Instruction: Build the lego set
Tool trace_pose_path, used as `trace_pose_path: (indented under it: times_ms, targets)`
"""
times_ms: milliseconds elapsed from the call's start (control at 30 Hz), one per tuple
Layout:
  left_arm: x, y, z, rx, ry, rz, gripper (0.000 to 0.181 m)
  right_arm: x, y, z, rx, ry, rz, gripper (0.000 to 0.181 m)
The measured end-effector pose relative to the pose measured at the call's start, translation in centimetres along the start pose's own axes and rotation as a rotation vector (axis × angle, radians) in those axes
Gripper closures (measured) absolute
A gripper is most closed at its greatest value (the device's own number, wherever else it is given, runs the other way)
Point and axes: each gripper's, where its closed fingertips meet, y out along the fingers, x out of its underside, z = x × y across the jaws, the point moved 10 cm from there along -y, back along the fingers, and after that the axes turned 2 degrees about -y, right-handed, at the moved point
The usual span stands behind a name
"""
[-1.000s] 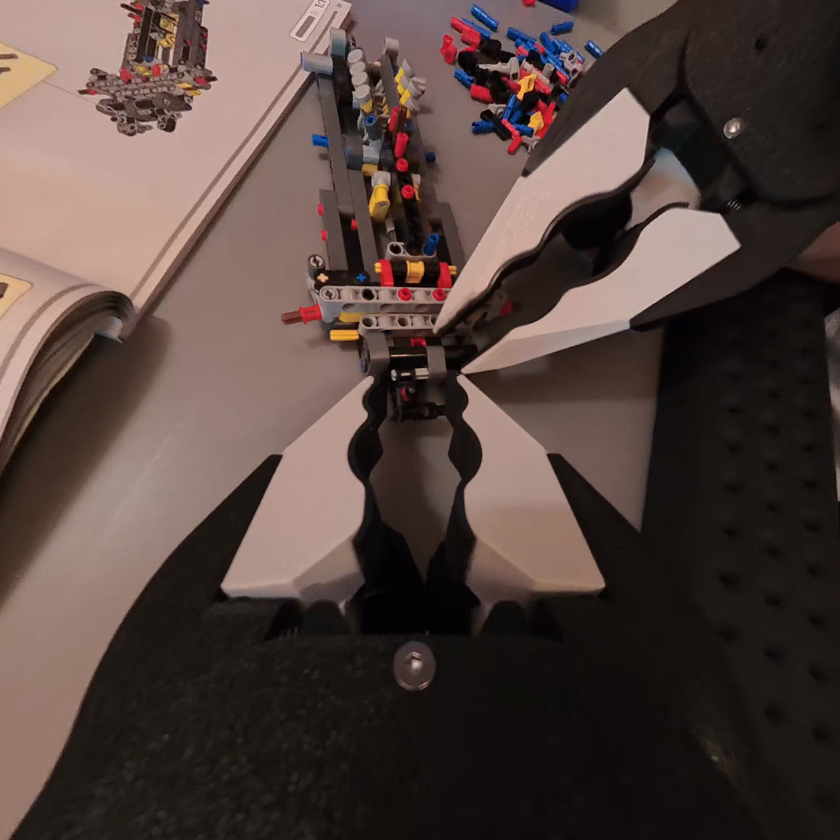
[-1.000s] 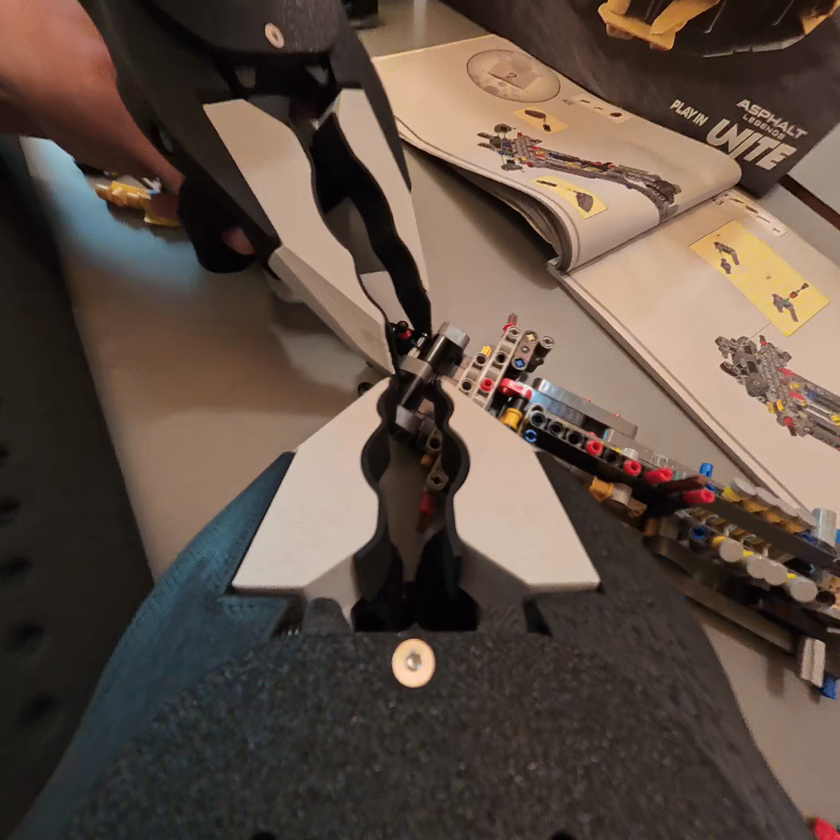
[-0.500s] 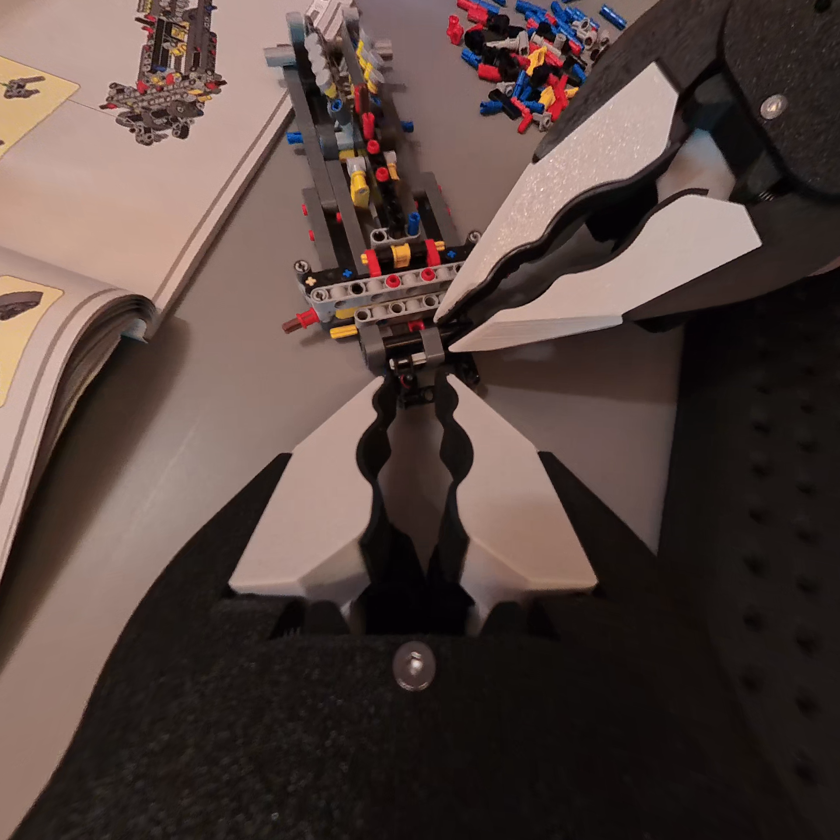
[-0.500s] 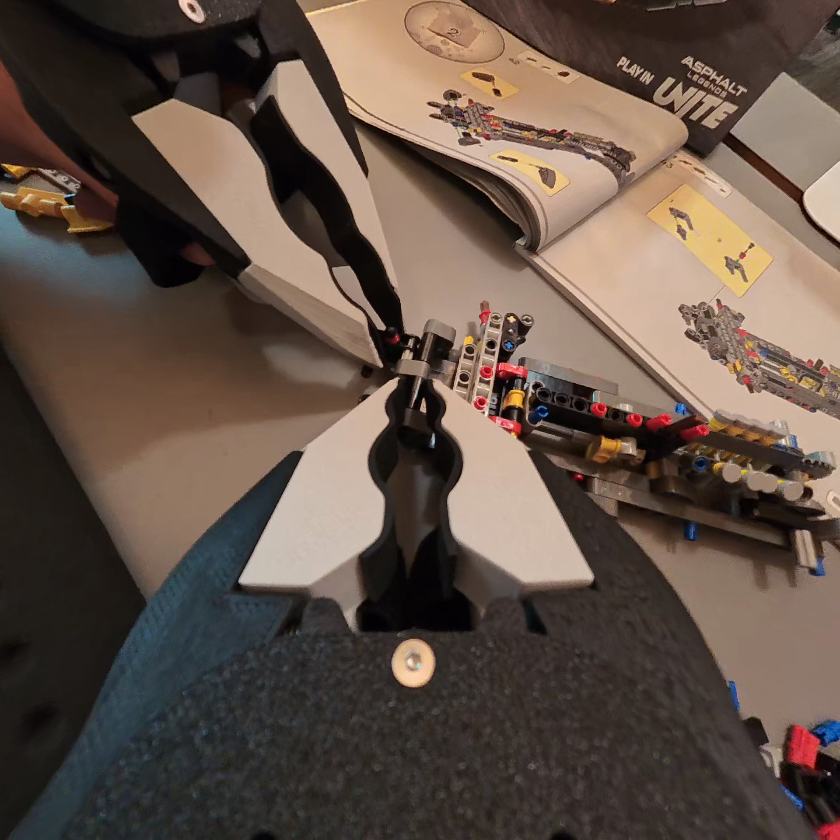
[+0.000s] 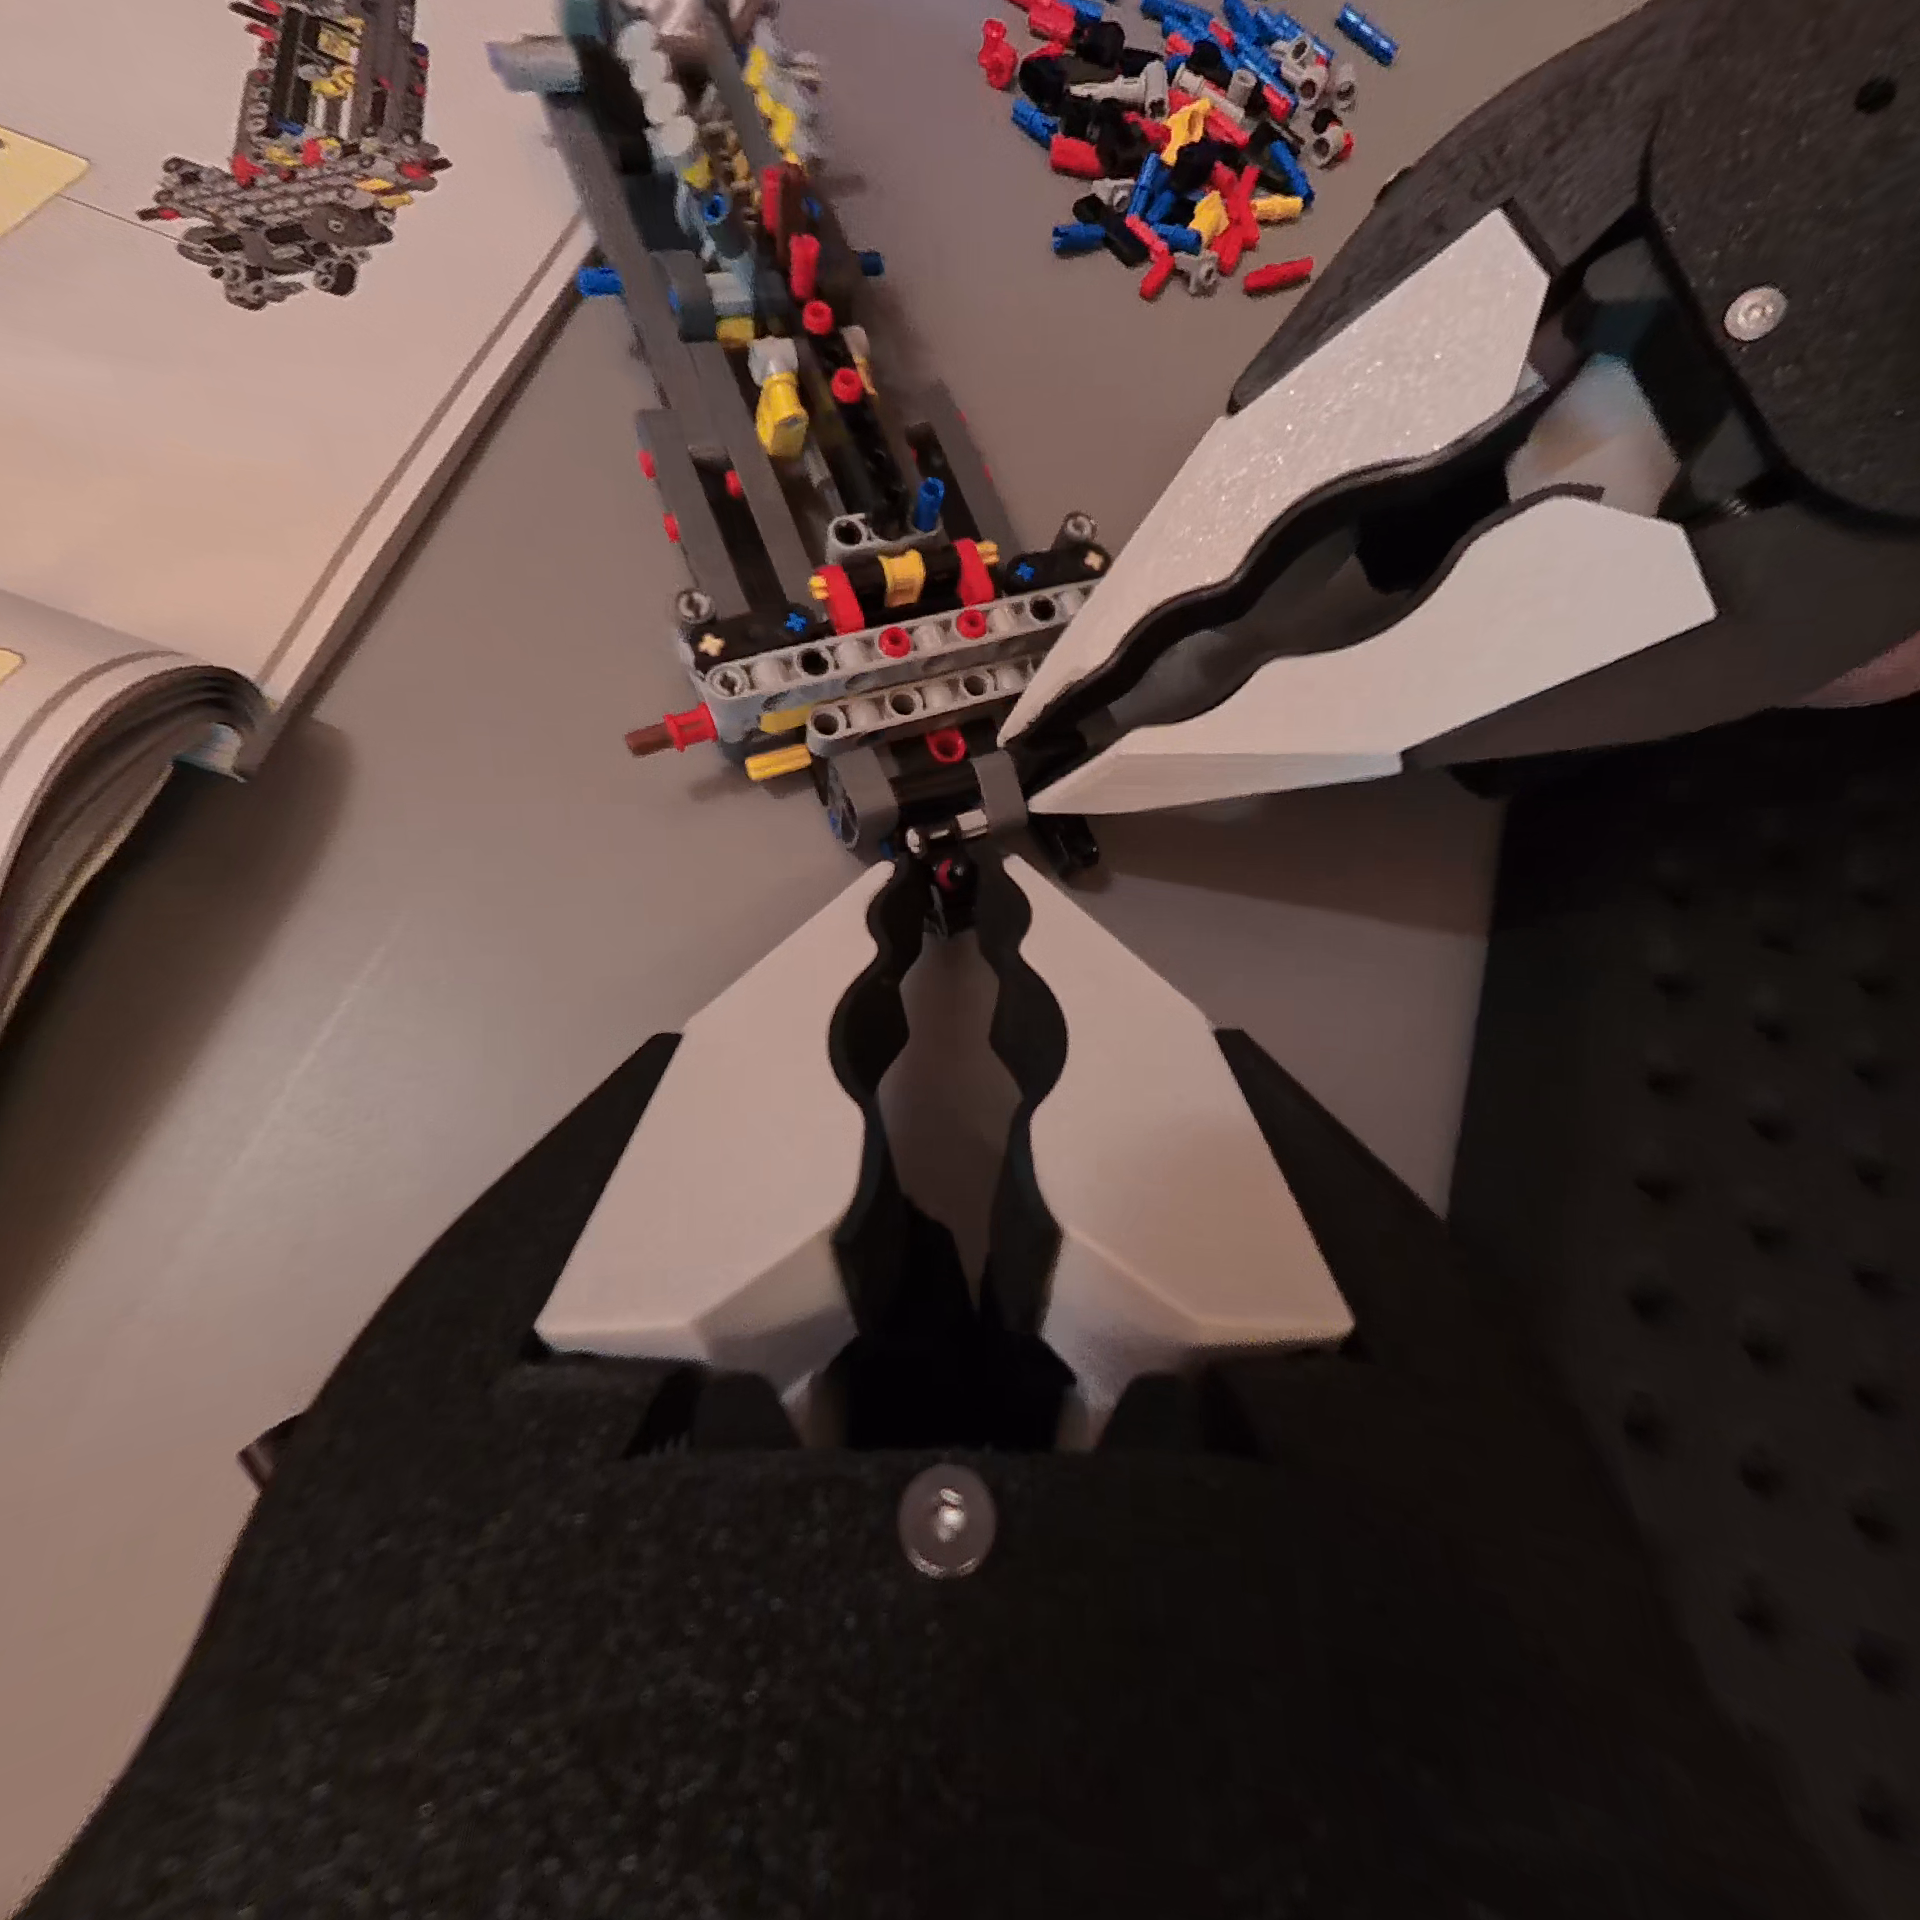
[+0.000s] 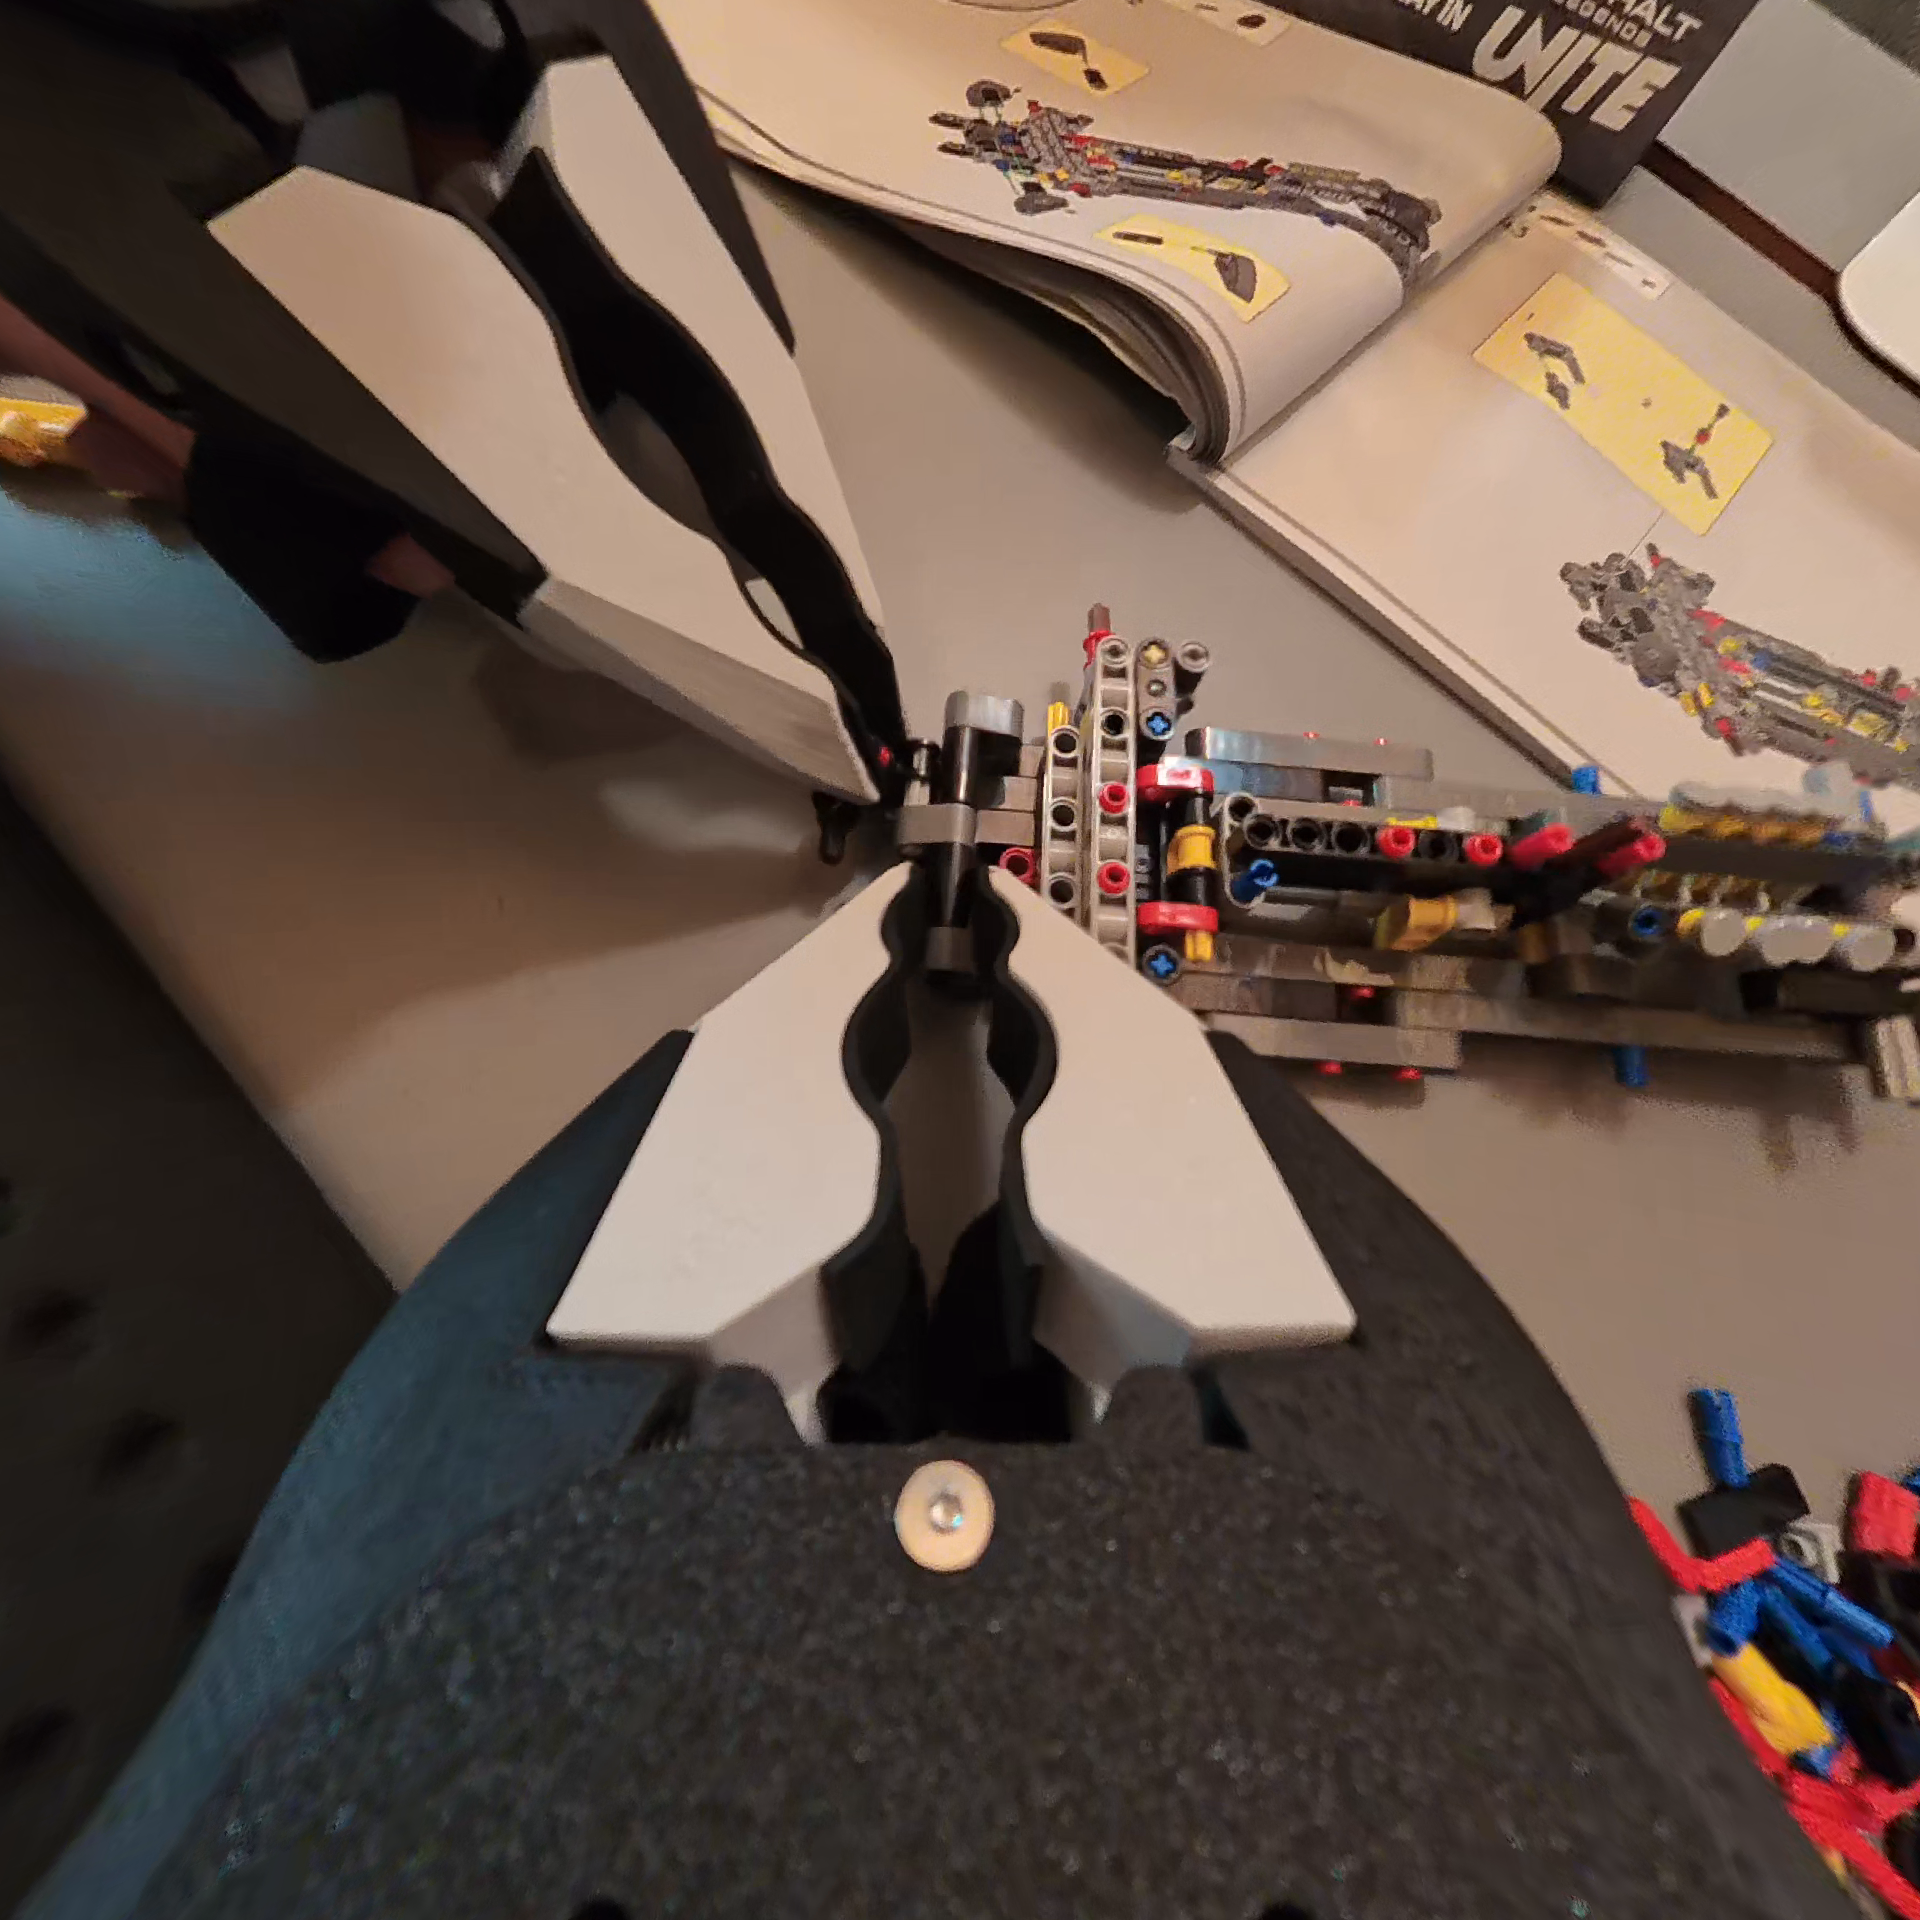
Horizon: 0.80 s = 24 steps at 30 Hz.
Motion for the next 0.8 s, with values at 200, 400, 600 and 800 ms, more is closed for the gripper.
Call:
trace_pose_path:
  times_ms: [200, 400, 600, 800]
  targets:
    - [0.00, 0.25, 0.44, -0.029, 0.061, 0.008, 0.174, 0.12, -0.01, 0.33, -0.013, 0.023, 0.015, 0.175]
    - [0.02, 0.27, 0.70, -0.033, 0.089, 0.004, 0.175, 0.12, 0.03, 0.29, -0.022, 0.018, 0.018, 0.175]
    - [-0.10, 0.10, 0.30, 0.010, 0.040, -0.003, 0.174, 0.15, 0.17, 0.44, -0.043, 0.044, 0.038, 0.175]
    - [-0.22, -0.47, 0.02, 0.012, 0.050, 0.004, 0.170, 0.16, 0.31, 0.73, -0.070, 0.081, 0.052, 0.175]
